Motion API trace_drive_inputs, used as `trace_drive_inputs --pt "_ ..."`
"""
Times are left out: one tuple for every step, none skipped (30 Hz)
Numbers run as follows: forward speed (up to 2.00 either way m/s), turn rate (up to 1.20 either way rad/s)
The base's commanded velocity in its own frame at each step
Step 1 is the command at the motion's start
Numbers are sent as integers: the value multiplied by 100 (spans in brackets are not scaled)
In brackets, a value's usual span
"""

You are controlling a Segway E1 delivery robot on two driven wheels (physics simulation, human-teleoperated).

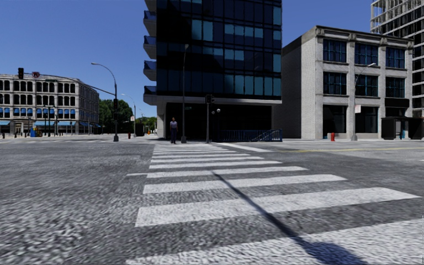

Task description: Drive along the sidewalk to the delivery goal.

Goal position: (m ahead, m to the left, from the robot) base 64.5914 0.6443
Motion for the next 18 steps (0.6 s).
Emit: trace_drive_inputs --pt "159 0" --pt "159 0" --pt "159 0" --pt "159 0" --pt "159 0" --pt "159 0" --pt "159 0" --pt "159 0" --pt "159 0" --pt "159 0" --pt "159 0" --pt "159 0" --pt "159 0" --pt "159 0" --pt "159 0" --pt "159 0" --pt "159 0" --pt "159 0"
